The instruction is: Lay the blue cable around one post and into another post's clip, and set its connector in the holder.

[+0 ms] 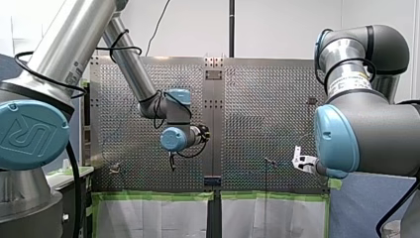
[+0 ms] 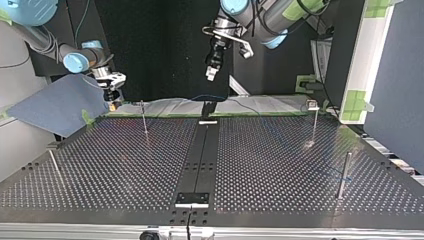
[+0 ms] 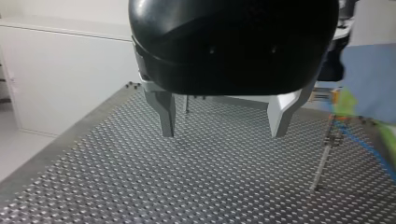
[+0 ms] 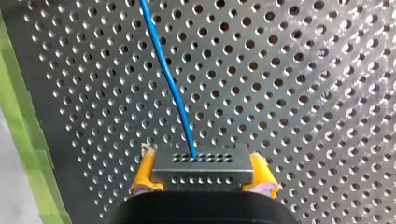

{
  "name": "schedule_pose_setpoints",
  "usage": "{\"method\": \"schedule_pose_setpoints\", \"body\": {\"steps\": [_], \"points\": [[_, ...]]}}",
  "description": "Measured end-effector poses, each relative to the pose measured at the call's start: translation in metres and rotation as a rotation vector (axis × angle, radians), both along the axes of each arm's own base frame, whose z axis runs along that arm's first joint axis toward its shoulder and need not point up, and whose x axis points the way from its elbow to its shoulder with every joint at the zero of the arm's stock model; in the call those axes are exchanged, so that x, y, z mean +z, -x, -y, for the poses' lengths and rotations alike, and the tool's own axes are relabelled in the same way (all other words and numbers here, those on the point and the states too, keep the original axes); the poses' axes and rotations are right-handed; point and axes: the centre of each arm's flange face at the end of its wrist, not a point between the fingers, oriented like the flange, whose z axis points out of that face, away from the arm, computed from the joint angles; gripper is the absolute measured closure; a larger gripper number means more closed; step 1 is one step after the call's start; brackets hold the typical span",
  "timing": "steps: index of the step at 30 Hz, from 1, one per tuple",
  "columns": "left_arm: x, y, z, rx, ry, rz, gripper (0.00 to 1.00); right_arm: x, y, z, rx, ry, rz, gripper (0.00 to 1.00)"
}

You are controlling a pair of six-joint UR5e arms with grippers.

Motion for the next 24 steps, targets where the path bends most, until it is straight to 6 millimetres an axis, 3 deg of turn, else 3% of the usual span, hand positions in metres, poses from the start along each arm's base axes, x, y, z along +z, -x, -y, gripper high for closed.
{"method": "schedule_pose_setpoints", "body": {"steps": [8,24], "points": [[-0.021,0.023,-0.020,0.002,-0.044,-0.050,0.02,0.009,0.000,0.007,-0.009,0.020,-0.045,1.00],[-0.054,0.071,-0.059,0.002,-0.125,-0.146,0.02,0.083,-0.015,0.012,-0.013,0.057,-0.085,1.00]]}}
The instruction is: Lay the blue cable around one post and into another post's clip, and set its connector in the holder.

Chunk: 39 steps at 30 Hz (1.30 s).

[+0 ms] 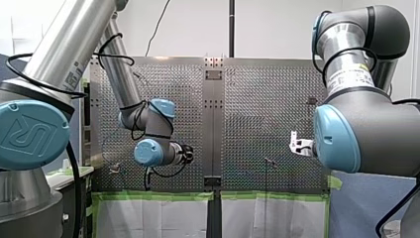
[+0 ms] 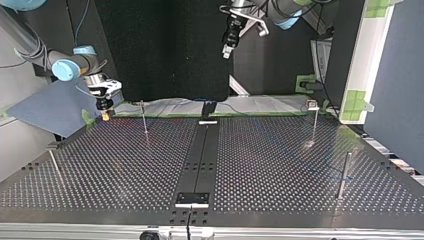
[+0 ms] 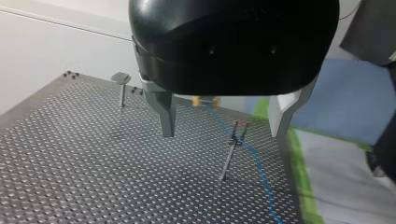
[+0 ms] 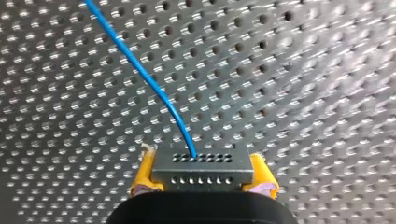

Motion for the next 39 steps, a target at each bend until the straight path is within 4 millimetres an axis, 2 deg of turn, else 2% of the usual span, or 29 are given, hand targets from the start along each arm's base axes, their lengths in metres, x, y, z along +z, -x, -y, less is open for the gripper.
{"method": "schedule_pose_setpoints", "body": {"steps": [15,26,39], "points": [[-0.022,0.044,-0.036,-0.001,-0.073,-0.090,0.02,0.080,-0.032,-0.011,-0.032,0.039,-0.022,1.00],[-0.023,0.046,-0.038,-0.001,-0.079,-0.097,0.02,0.133,-0.040,-0.023,-0.063,0.064,-0.043,1.00],[-0.024,0.047,-0.039,-0.001,-0.083,-0.102,0.02,0.180,-0.028,-0.046,-0.103,0.092,-0.044,1.00]]}}
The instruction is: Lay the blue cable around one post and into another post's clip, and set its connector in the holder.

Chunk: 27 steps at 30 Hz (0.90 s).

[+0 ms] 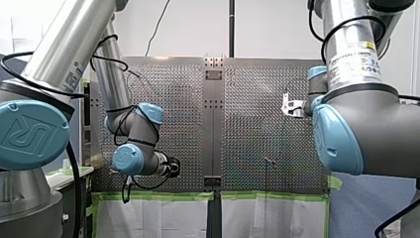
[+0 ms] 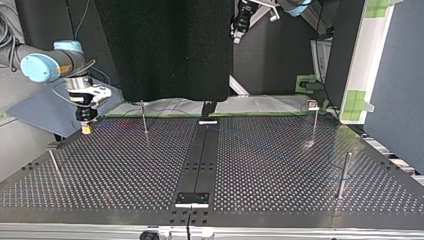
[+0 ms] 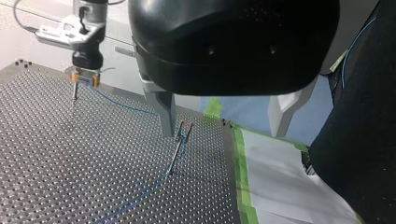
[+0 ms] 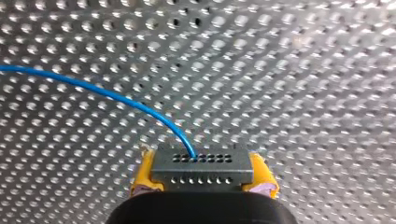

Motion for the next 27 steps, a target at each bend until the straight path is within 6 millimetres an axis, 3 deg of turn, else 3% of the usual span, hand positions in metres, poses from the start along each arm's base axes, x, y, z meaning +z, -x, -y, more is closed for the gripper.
{"method": "schedule_pose_setpoints", "body": {"steps": [11,27], "points": [[0.000,0.000,0.000,0.000,-0.005,0.000,0.02,0.026,0.015,-0.013,-0.019,0.039,0.003,1.00],[0.000,-0.003,-0.002,0.010,-0.011,-0.004,0.02,0.032,0.047,0.002,-0.065,0.076,0.028,1.00]]}}
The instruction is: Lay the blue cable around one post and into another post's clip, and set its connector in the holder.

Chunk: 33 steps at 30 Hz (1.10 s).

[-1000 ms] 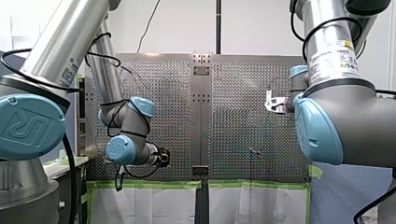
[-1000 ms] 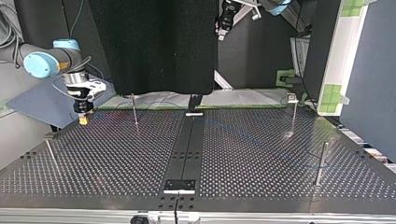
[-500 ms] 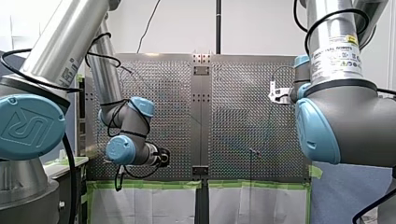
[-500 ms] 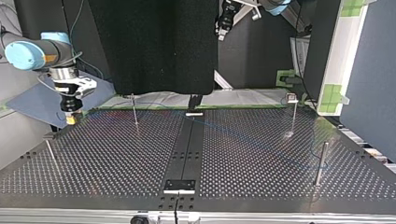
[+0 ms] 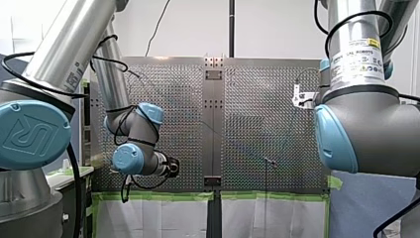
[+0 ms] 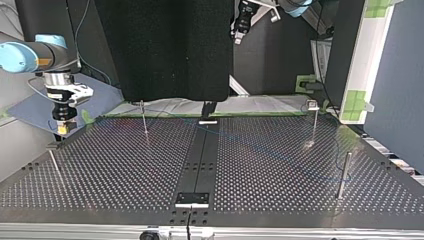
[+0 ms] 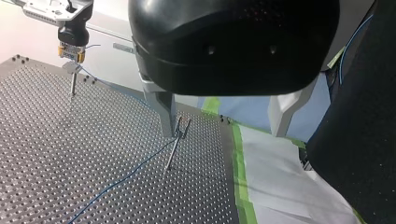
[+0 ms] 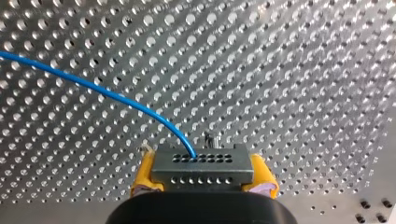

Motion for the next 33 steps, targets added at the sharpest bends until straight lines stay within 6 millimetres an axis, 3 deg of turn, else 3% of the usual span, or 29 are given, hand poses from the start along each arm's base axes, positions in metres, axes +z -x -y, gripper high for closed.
{"method": "schedule_pose_setpoints", "body": {"steps": [27,33], "points": [[0.000,-0.003,-0.002,0.008,-0.017,-0.014,0.02,0.015,0.035,0.020,0.007,-0.023,0.001,1.00],[-0.001,-0.003,-0.002,0.009,-0.021,-0.016,0.02,0.008,0.037,0.029,0.023,-0.043,-0.003,1.00]]}}
